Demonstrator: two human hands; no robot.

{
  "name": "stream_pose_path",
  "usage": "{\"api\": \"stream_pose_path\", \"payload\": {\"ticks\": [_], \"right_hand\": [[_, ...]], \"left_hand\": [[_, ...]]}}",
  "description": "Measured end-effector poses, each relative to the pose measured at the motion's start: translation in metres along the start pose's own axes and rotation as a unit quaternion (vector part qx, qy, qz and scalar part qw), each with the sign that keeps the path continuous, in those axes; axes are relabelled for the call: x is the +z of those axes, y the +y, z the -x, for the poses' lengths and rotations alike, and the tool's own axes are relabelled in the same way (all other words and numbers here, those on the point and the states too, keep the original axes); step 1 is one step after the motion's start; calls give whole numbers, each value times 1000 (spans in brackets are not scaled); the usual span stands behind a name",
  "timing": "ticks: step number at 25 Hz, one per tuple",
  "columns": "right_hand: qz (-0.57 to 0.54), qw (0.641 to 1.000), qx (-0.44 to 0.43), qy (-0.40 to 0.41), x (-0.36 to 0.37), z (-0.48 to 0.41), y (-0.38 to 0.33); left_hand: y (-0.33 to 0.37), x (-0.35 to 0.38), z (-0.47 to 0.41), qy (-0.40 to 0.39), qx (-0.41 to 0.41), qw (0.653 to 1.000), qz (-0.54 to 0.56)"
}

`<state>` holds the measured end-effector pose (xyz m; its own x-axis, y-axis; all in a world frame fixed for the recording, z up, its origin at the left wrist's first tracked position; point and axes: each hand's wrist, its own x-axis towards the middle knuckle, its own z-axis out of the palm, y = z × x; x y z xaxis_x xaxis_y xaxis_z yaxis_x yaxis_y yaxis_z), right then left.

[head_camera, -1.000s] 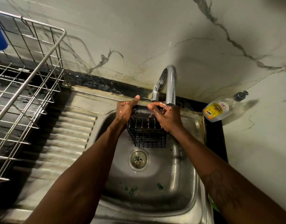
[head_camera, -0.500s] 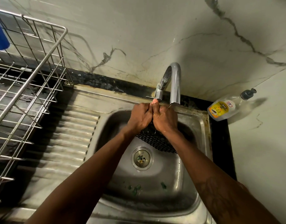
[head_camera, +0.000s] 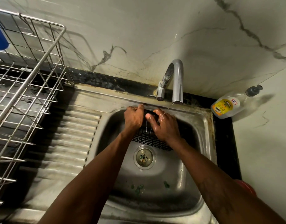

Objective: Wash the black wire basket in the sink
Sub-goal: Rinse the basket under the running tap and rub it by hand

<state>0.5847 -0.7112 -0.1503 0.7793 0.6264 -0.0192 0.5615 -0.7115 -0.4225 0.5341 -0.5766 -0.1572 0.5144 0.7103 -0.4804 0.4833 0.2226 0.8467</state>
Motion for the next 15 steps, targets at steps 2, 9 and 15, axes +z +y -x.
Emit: {"api": "stream_pose_path", "payload": {"ticks": [2,9,15], "right_hand": [[-15,997,70,-22,-2,-11,-5],[-32,999,11,43,17,3,-42],[-69,996,10,-48,8,-3,4]], "left_hand": [[-2,-4,-2,2,-5,1000,-10],[-22,-10,7,-12,39,998,48],[-24,-15,11,37,-27,998,36]]}}
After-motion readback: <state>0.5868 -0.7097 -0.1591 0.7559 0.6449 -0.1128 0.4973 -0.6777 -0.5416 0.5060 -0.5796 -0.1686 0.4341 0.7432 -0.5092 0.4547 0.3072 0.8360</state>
